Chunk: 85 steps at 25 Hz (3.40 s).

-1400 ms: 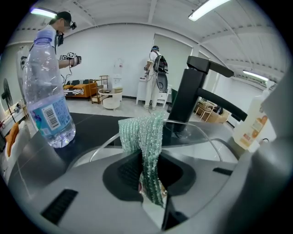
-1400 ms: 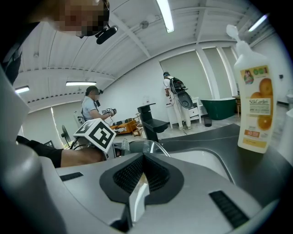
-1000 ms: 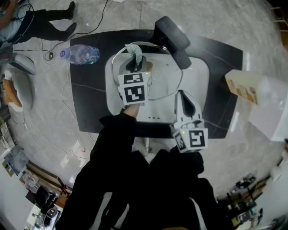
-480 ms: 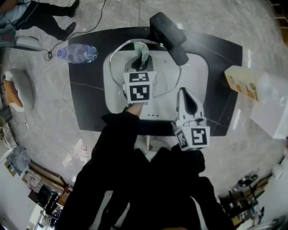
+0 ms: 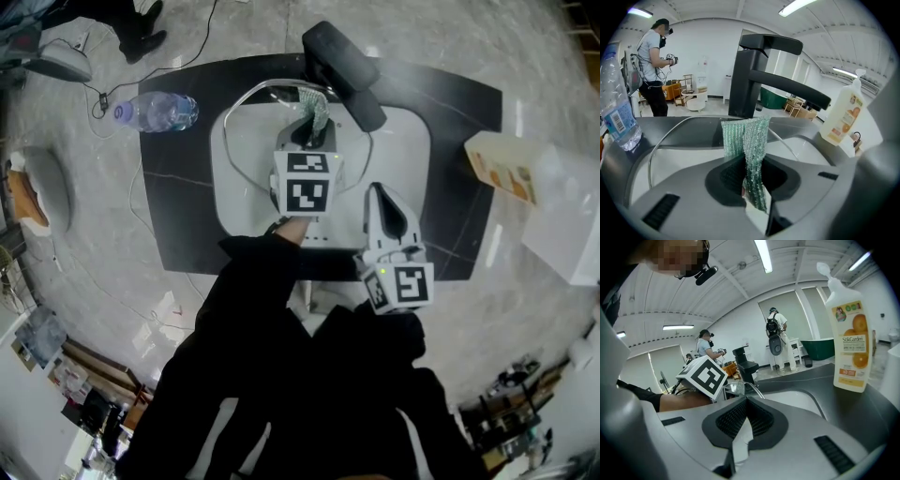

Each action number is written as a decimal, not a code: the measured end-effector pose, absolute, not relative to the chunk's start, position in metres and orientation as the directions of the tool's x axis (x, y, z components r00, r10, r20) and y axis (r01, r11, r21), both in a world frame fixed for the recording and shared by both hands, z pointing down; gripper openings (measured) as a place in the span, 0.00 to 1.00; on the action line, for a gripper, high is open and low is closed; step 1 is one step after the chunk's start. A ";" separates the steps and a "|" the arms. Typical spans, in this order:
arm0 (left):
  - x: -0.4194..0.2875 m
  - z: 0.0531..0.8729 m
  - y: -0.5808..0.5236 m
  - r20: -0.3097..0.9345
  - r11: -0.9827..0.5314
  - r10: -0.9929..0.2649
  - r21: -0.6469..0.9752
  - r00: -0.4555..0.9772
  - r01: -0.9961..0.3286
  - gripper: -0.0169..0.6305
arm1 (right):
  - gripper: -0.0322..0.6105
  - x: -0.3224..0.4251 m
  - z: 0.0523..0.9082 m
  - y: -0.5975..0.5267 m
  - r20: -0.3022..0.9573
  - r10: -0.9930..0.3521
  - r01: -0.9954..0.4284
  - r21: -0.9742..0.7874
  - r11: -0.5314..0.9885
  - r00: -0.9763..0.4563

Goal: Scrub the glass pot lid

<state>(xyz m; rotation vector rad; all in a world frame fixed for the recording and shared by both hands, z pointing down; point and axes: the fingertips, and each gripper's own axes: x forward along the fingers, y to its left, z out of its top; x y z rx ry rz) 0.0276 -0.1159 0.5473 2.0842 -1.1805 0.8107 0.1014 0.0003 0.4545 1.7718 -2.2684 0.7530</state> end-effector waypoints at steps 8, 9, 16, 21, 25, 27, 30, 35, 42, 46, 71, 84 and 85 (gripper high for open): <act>0.039 0.546 -0.112 0.745 -0.439 -0.498 0.225 0.444 -0.870 0.14 | 0.05 0.104 0.453 0.002 0.429 -0.858 -0.943 -0.288 0.166 -0.282; 0.041 0.546 -0.111 0.745 -0.443 -0.493 0.229 0.449 -0.867 0.14 | 0.05 0.104 0.453 0.002 0.427 -0.859 -0.943 -0.288 0.166 -0.281; 0.060 0.546 -0.101 0.742 -0.476 -0.466 0.250 0.483 -0.843 0.14 | 0.05 0.109 0.451 0.004 0.429 -0.859 -0.946 -0.277 0.168 -0.278; 0.072 0.547 -0.090 0.739 -0.483 -0.444 0.278 0.506 -0.830 0.14 | 0.05 0.114 0.449 0.008 0.433 -0.861 -0.948 -0.277 0.156 -0.268; 0.087 0.550 -0.075 0.737 -0.499 -0.399 0.325 0.546 -0.803 0.14 | 0.05 0.116 0.447 0.010 0.430 -0.864 -0.950 -0.274 0.152 -0.262; 0.095 0.552 -0.065 0.733 -0.507 -0.377 0.348 0.566 -0.789 0.14 | 0.05 0.116 0.446 0.012 0.430 -0.864 -0.950 -0.273 0.152 -0.262; 0.103 0.553 -0.056 0.726 -0.507 -0.371 0.364 0.579 -0.781 0.14 | 0.05 0.117 0.445 0.013 0.427 -0.867 -0.952 -0.265 0.154 -0.259; 0.106 0.549 -0.048 0.716 -0.501 -0.358 0.394 0.599 -0.770 0.14 | 0.05 0.118 0.443 0.013 0.426 -0.868 -0.952 -0.266 0.150 -0.256; 0.089 0.534 -0.042 0.696 -0.474 -0.376 0.423 0.612 -0.772 0.13 | 0.05 0.111 0.439 0.015 0.427 -0.868 -0.954 -0.259 0.153 -0.255; 0.066 0.519 -0.042 0.682 -0.453 -0.416 0.418 0.601 -0.787 0.13 | 0.05 0.107 0.437 0.015 0.425 -0.868 -0.954 -0.255 0.157 -0.256; -0.150 0.524 -0.082 0.755 -0.185 -0.651 -0.062 0.075 -0.981 0.13 | 0.05 0.072 0.430 0.007 0.424 -0.851 -0.944 -0.244 0.222 -0.310; -0.139 0.579 -0.082 0.831 -0.163 -0.548 0.004 0.094 -0.987 0.13 | 0.05 0.083 0.442 0.011 0.447 -0.845 -0.951 -0.230 0.208 -0.293; -0.137 0.582 -0.084 0.834 -0.168 -0.542 0.015 0.105 -0.986 0.13 | 0.05 0.083 0.443 0.011 0.447 -0.845 -0.951 -0.230 0.207 -0.292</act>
